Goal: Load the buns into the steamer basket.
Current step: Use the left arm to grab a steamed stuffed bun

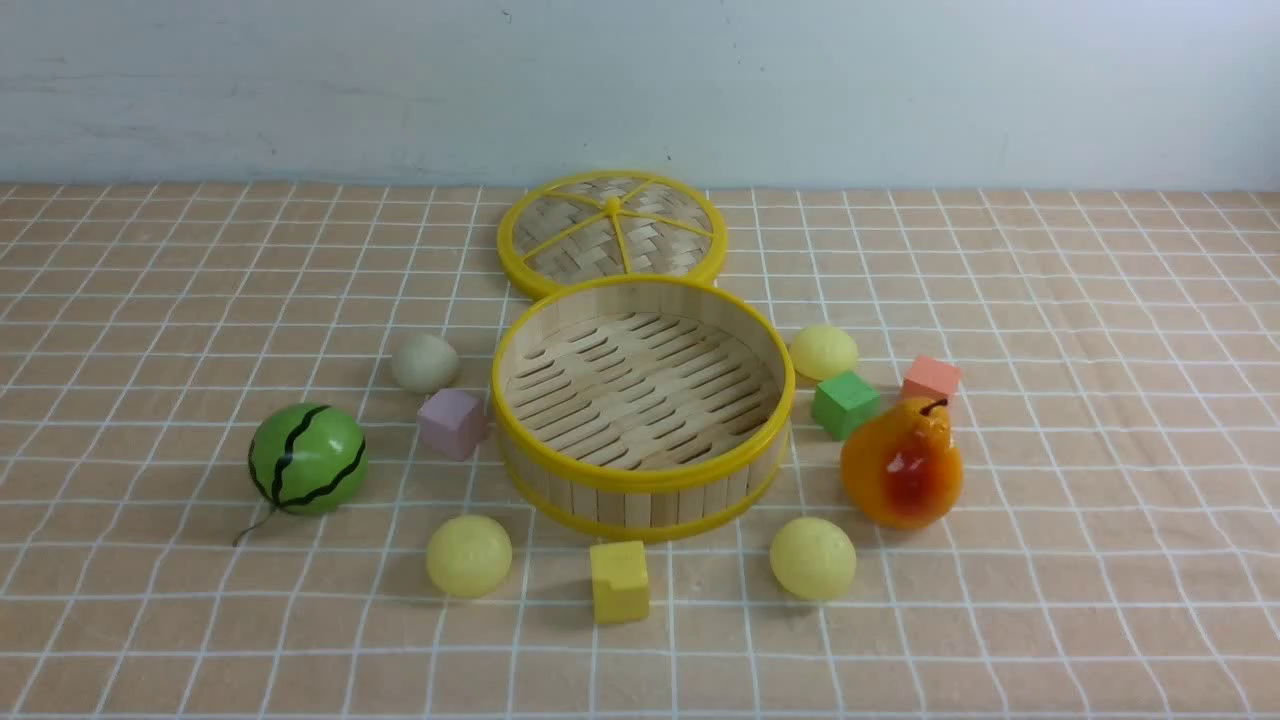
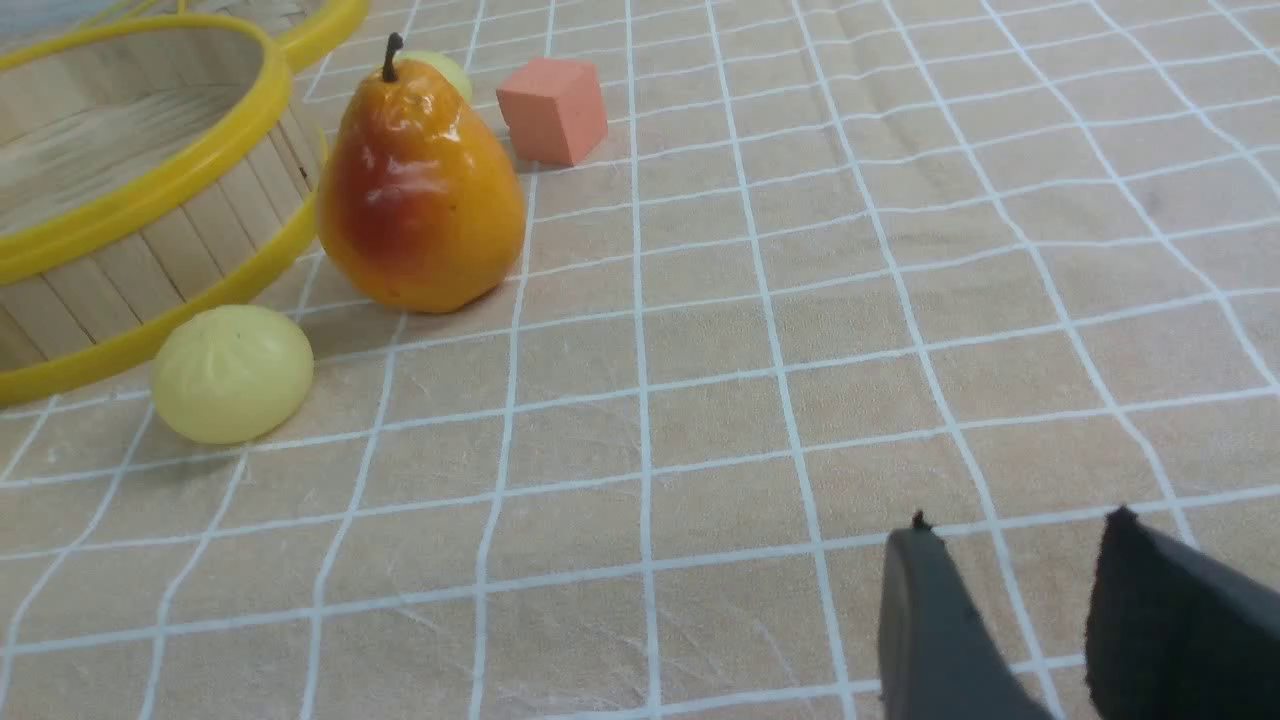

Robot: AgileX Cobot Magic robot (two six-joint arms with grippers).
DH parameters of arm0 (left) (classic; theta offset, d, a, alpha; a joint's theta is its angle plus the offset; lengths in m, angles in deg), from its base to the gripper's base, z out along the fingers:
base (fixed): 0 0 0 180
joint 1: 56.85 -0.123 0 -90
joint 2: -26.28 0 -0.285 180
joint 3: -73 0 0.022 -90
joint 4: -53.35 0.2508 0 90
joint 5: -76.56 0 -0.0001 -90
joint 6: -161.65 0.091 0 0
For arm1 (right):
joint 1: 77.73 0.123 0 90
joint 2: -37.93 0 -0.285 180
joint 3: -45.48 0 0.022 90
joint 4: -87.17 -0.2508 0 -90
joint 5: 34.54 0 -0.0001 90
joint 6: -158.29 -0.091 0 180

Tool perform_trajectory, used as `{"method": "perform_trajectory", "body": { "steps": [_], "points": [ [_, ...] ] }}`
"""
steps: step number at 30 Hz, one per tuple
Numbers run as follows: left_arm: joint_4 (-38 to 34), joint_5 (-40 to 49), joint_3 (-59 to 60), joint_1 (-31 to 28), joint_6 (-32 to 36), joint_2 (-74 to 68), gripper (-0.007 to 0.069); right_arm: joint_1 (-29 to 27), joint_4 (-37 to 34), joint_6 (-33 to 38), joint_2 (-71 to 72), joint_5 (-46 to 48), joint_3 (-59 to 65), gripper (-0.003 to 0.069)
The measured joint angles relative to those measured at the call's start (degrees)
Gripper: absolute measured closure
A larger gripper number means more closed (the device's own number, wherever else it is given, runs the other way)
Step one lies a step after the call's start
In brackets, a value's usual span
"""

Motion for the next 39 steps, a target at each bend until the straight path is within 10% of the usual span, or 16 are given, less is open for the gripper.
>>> {"method": "perform_trajectory", "body": {
  "steps": [20, 31, 39],
  "points": [
    [-0.9, -1.9, 0.0, 0.0, 0.0, 0.0, 0.0423, 0.0, 0.0, 0.0, 0.0, 0.0, 0.0, 0.0419],
    [-29.8, -17.3, 0.0, 0.0, -8.3, 0.0, 0.0416, 0.0, 0.0, 0.0, 0.0, 0.0, 0.0, 0.0419],
    [-29.0, -6.2, -12.1, 0.0, -4.4, -2.3, 0.0539, 0.0, 0.0, 0.0, 0.0, 0.0, 0.0, 0.0419]
  ]
}}
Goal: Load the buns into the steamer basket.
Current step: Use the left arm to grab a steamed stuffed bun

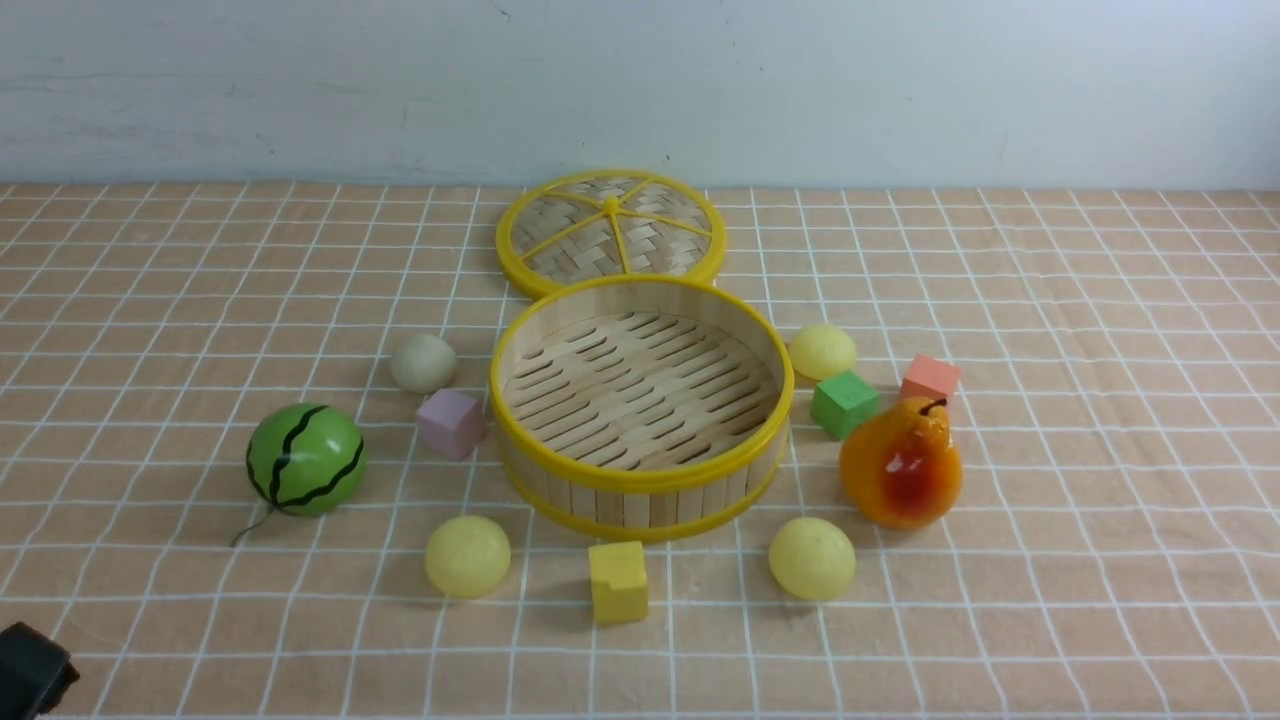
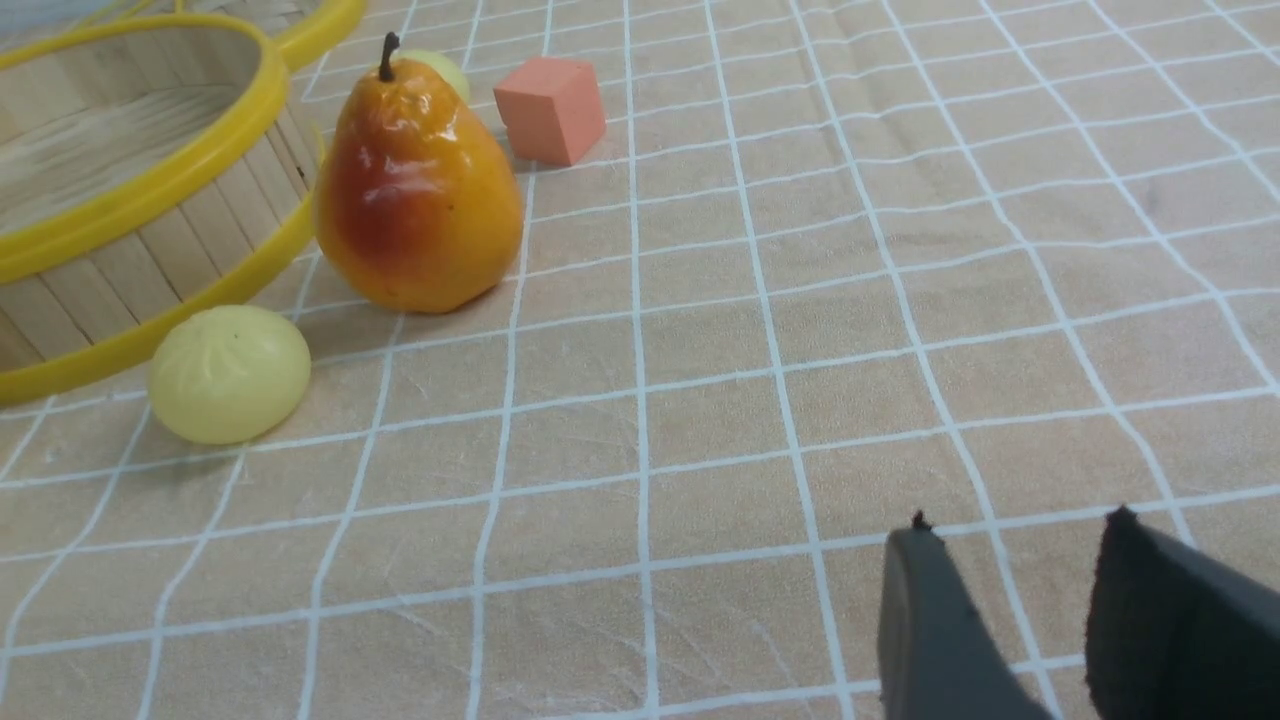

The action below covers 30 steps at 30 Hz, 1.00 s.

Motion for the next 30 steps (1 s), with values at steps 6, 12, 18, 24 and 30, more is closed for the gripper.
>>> {"method": "perform_trajectory", "body": {
  "steps": [6, 12, 18, 24, 30],
  "points": [
    [11.4, 25.7, -20.3, 0.0, 4.8, -22.4, 0.0638, 0.0, 0.0, 0.0, 0.0, 0.0, 0.0, 0.0419],
    [19.8, 38.2, -32.8, 0.0, 10.0, -48.3, 0.0638, 0.0, 0.0, 0.0, 0.0, 0.0, 0.0, 0.0419],
    [19.9, 36.5, -40.2, 2.7, 14.1, -67.1, 0.0638, 0.0, 0.0, 0.0, 0.0, 0.0, 0.0, 0.0419],
    [26.1, 32.5, -47.8, 14.1, 13.7, -78.3, 0.0638, 0.0, 0.0, 0.0, 0.0, 0.0, 0.0, 0.0419],
    [29.1, 27.7, -53.3, 16.3, 13.9, -88.2, 0.0619, 0.0, 0.0, 0.0, 0.0, 0.0, 0.0, 0.0419]
  ]
}}
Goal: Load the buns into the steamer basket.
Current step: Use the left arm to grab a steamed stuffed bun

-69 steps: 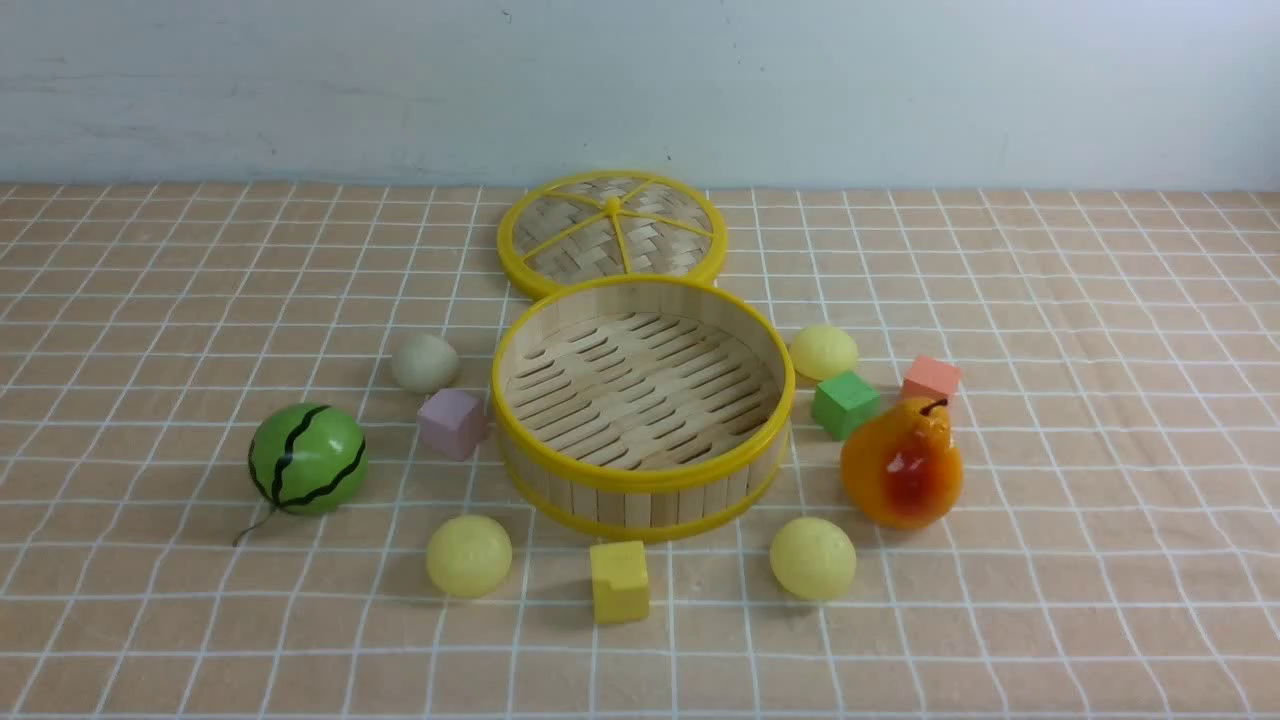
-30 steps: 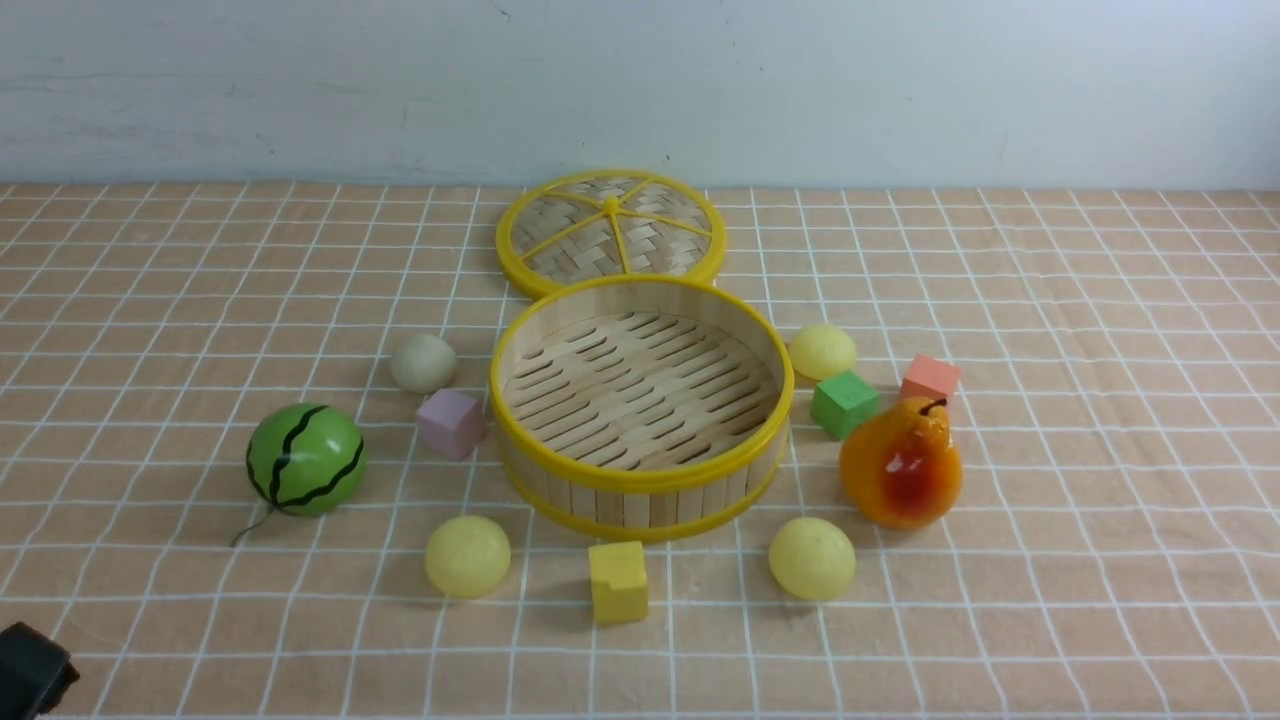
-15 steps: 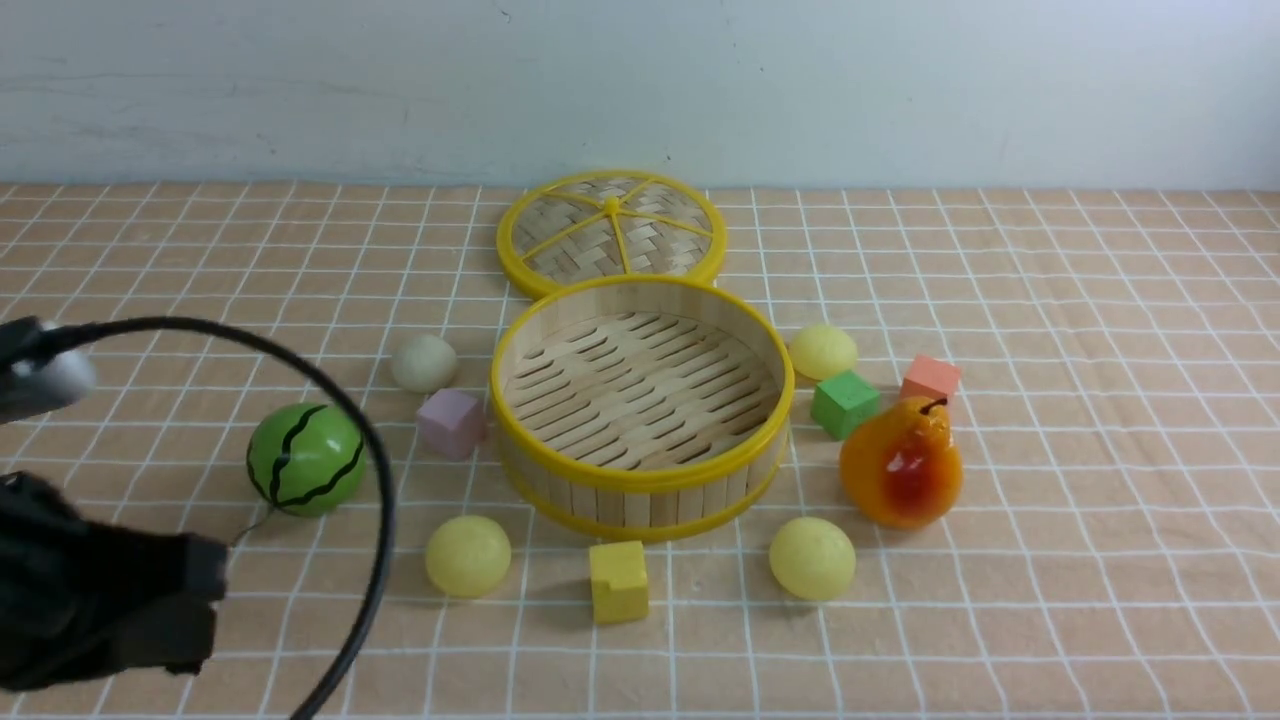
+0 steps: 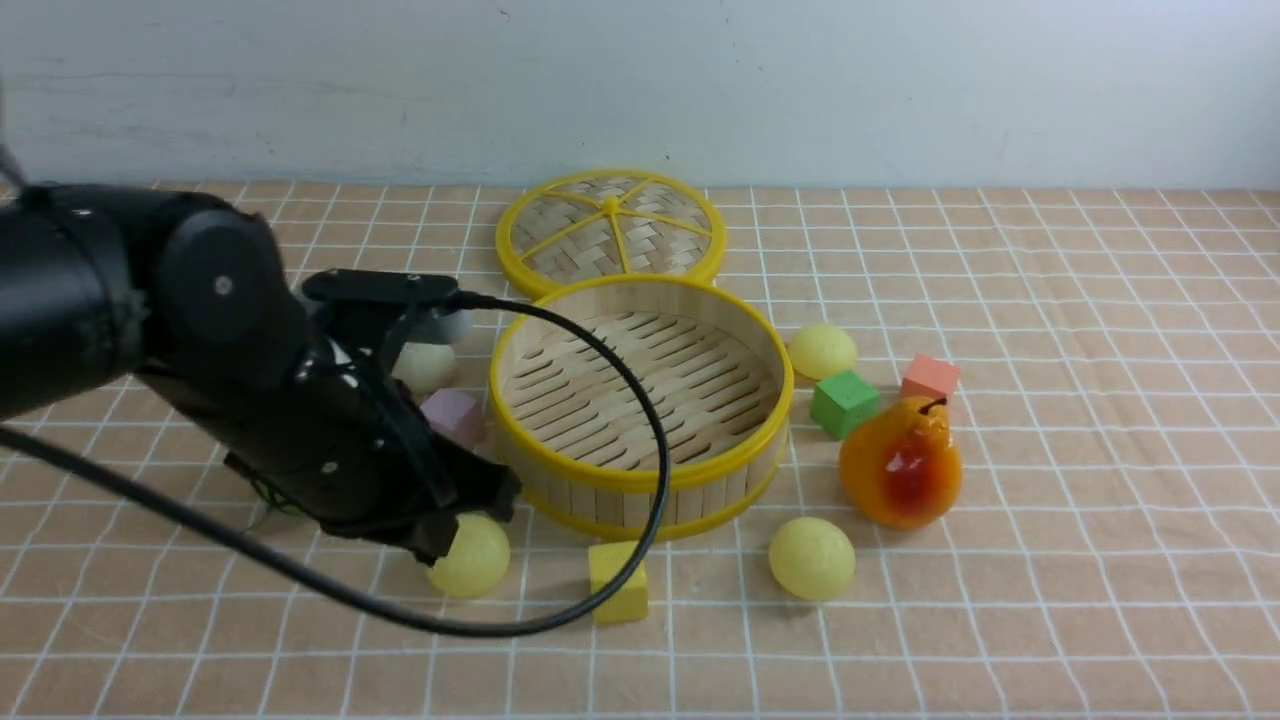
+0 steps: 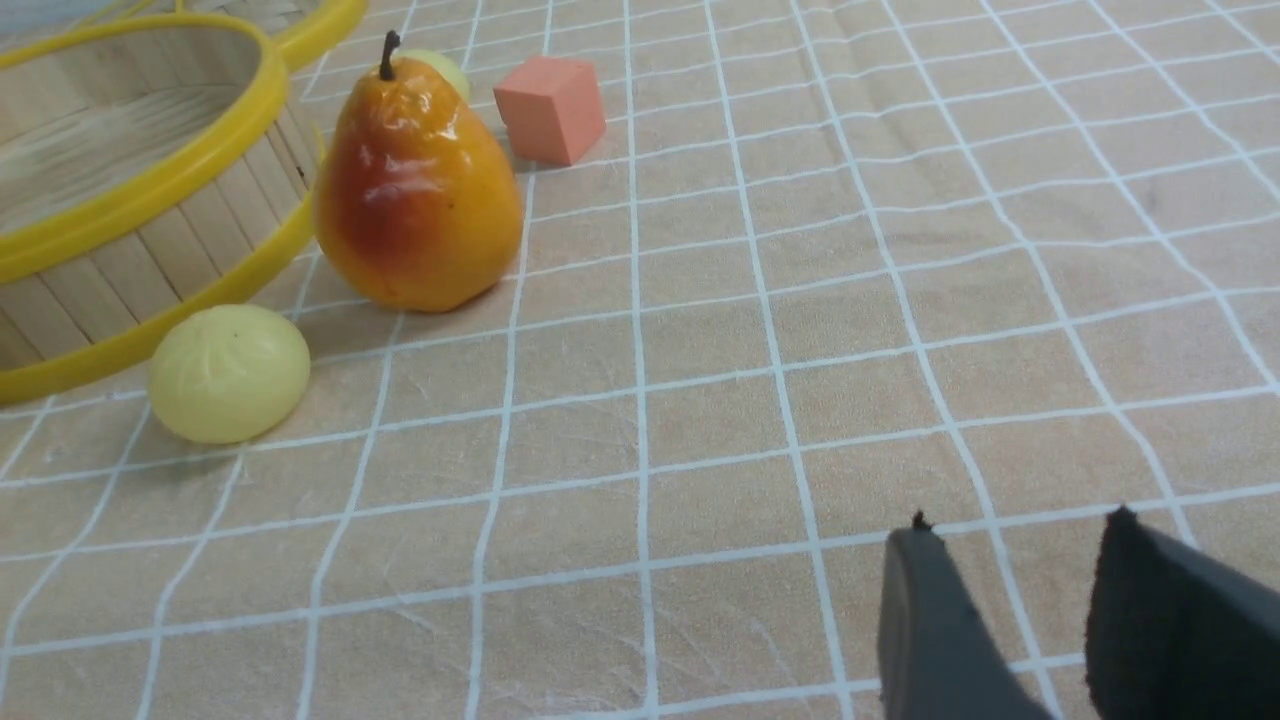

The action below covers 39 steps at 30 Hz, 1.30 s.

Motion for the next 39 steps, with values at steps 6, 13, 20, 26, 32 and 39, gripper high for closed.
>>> {"method": "perform_trajectory", "body": {
  "steps": [6, 13, 20, 26, 32, 39],
  "points": [
    [0.8, -3.9, -2.1, 0.0, 2.3, -5.6, 0.0465, 0.0, 0.0, 0.0, 0.0, 0.0, 0.0, 0.0419],
    [3.4, -9.7, -2.1, 0.0, 2.3, -10.0, 0.0340, 0.0, 0.0, 0.0, 0.0, 0.0, 0.0, 0.0419],
    [3.7, -11.0, -2.1, 0.0, 2.3, -12.6, 0.0353, 0.0, 0.0, 0.0, 0.0, 0.0, 0.0, 0.0419],
    [5.4, -12.0, -2.3, 0.0, 2.3, -14.5, 0.0384, 0.0, 0.0, 0.0, 0.0, 0.0, 0.0, 0.0419],
    [7.0, -12.6, -2.6, 0.0, 2.3, -15.5, 0.0407, 0.0, 0.0, 0.0, 0.0, 0.0, 0.0, 0.0419],
    [7.0, -12.3, -2.6, 0.0, 2.3, -15.4, 0.0617, 0.0, 0.0, 0.0, 0.0, 0.0, 0.0, 0.0419]
  ]
}}
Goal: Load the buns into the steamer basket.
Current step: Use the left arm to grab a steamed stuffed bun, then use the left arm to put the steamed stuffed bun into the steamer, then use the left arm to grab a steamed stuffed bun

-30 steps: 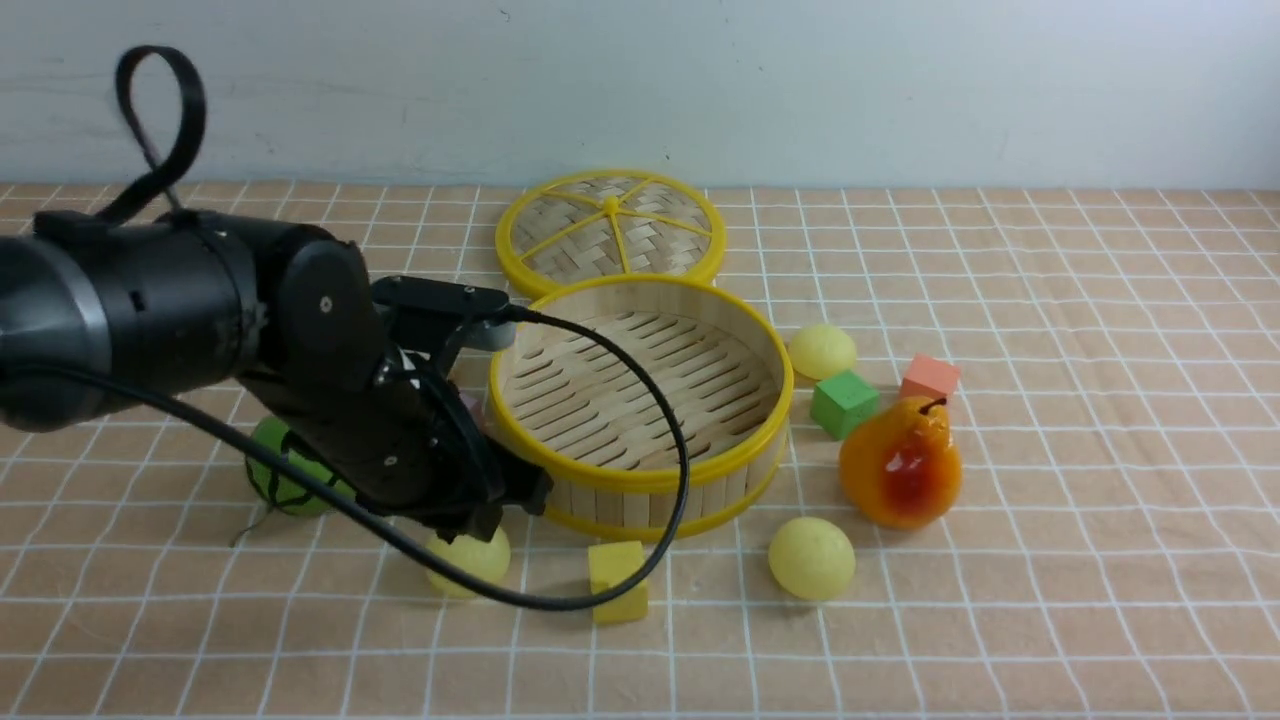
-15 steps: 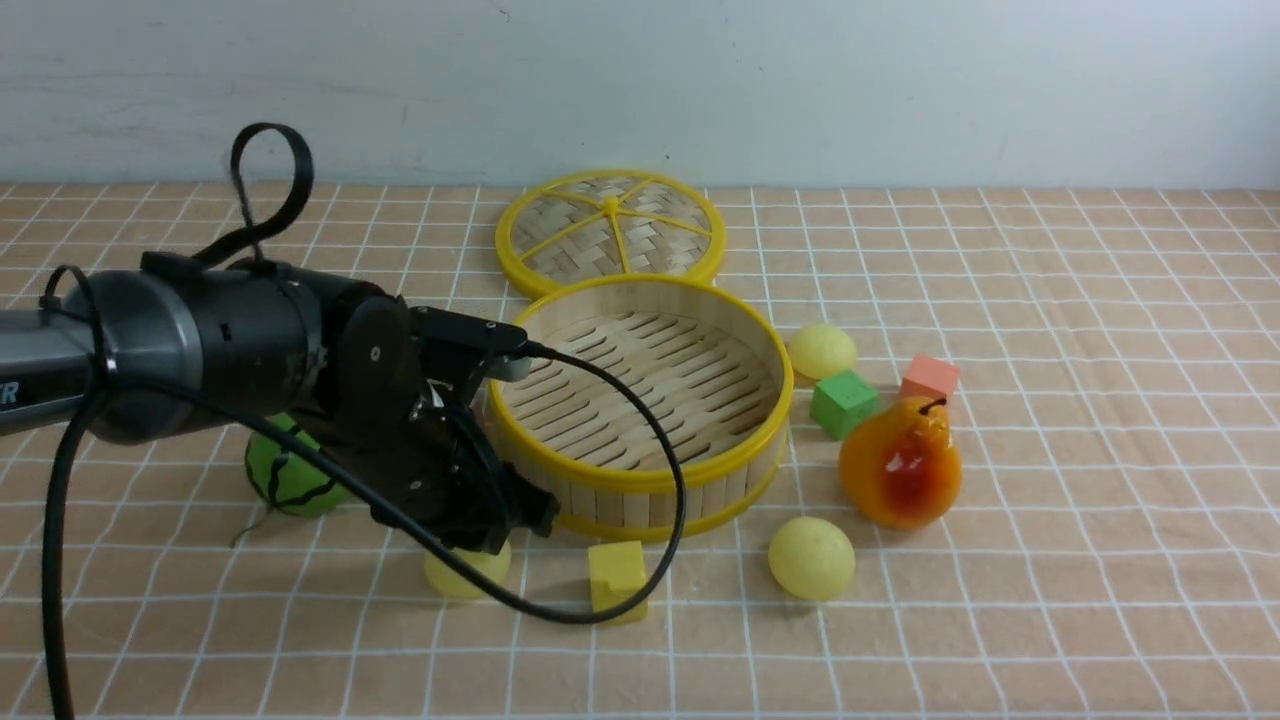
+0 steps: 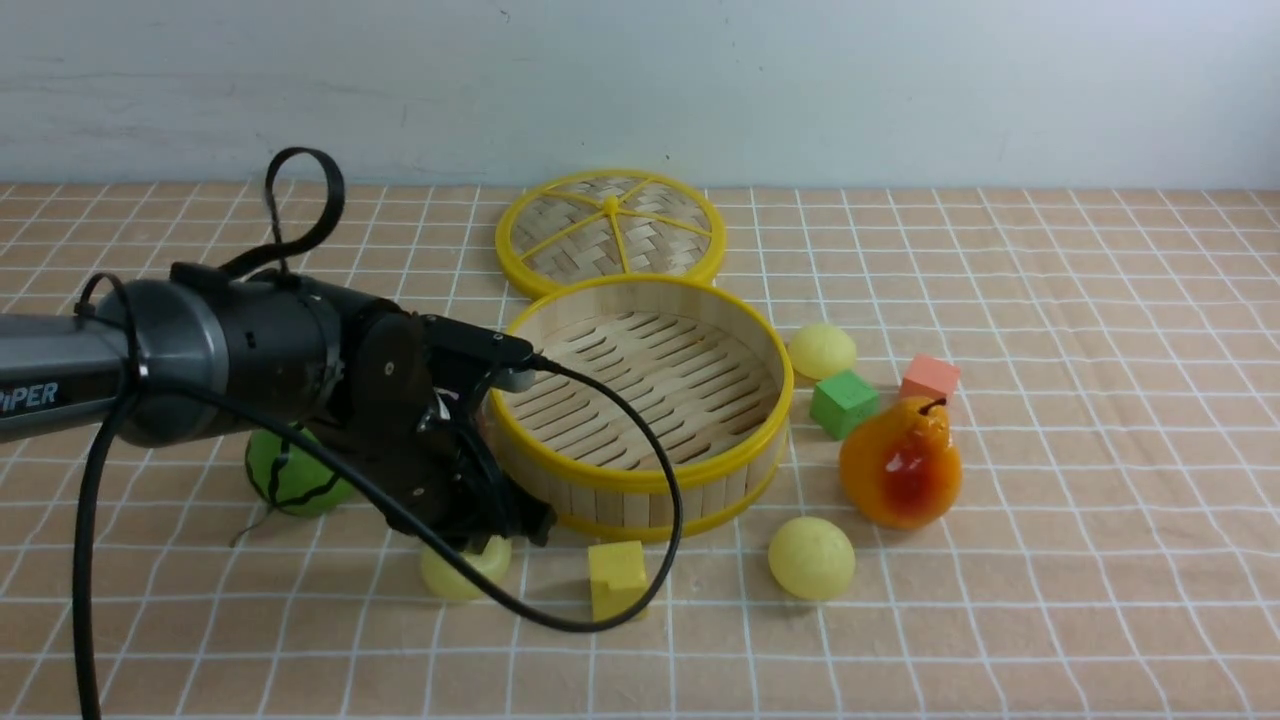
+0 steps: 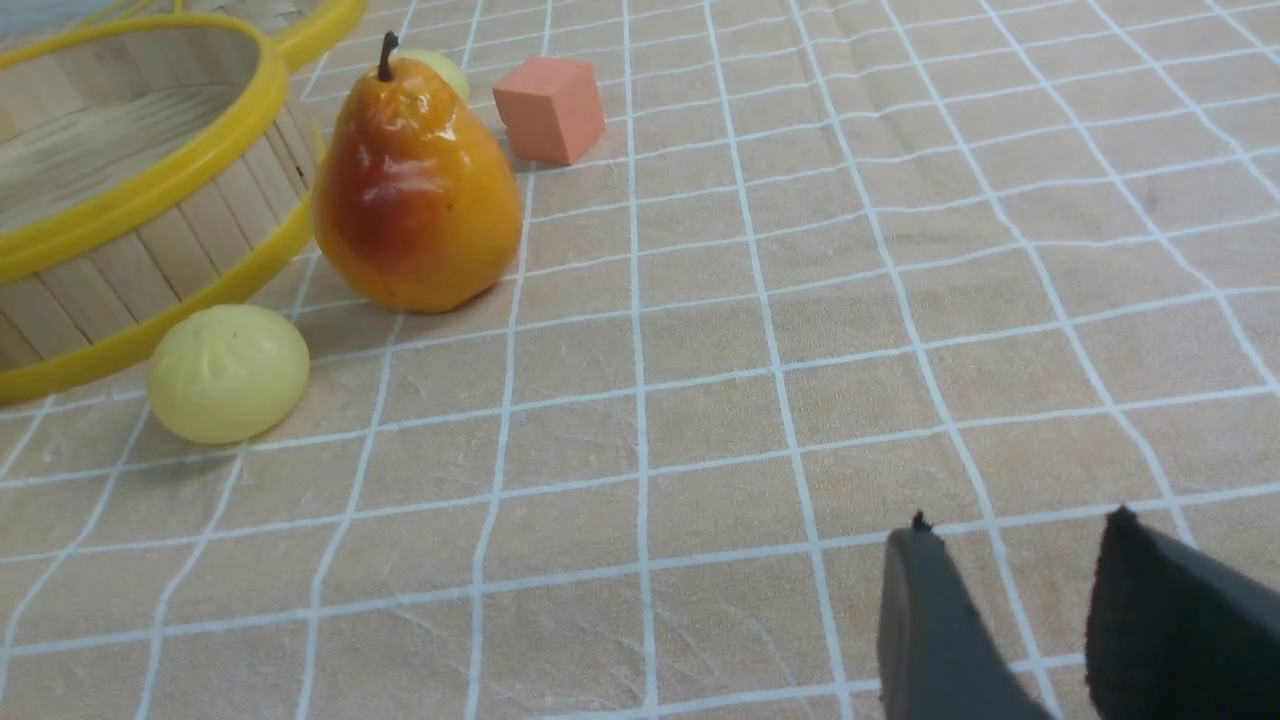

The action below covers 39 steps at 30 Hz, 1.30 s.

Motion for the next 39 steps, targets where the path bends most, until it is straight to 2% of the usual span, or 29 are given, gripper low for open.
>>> {"method": "perform_trajectory", "body": {
  "steps": [7, 13, 22, 26, 30, 34, 37, 39],
  "points": [
    [0.3, 2.4, 0.0, 0.0, -1.3, 7.0, 0.0638, 0.0, 0.0, 0.0, 0.0, 0.0, 0.0, 0.0419],
    [-0.2, 0.4, -4.6, 1.7, -0.7, 13.5, 0.0638, 0.0, 0.0, 0.0, 0.0, 0.0, 0.0, 0.0419],
    [-3.0, -5.4, -14.0, 5.0, 2.9, 0.5, 0.0627, 0.0, 0.0, 0.0, 0.0, 0.0, 0.0, 0.0419],
    [-2.6, -3.6, -18.4, 4.3, 2.9, -8.4, 0.0545, 0.0, 0.0, 0.0, 0.0, 0.0, 0.0, 0.0419],
    [-2.7, -0.8, -22.0, 4.0, 2.9, -11.3, 0.0375, 0.0, 0.0, 0.0, 0.0, 0.0, 0.0, 0.0419],
    [-2.7, 3.5, -24.4, 3.9, 0.7, -9.9, 0.0246, 0.0, 0.0, 0.0, 0.0, 0.0, 0.0, 0.0419],
    [-0.9, 6.4, -26.6, 2.7, -4.5, -7.6, 0.0221, 0.0, 0.0, 0.0, 0.0, 0.0, 0.0, 0.0419],
    [0.8, 6.8, -28.1, 0.6, -6.9, -5.8, 0.0235, 0.0, 0.0, 0.0, 0.0, 0.0, 0.0, 0.0419]
  ]
}}
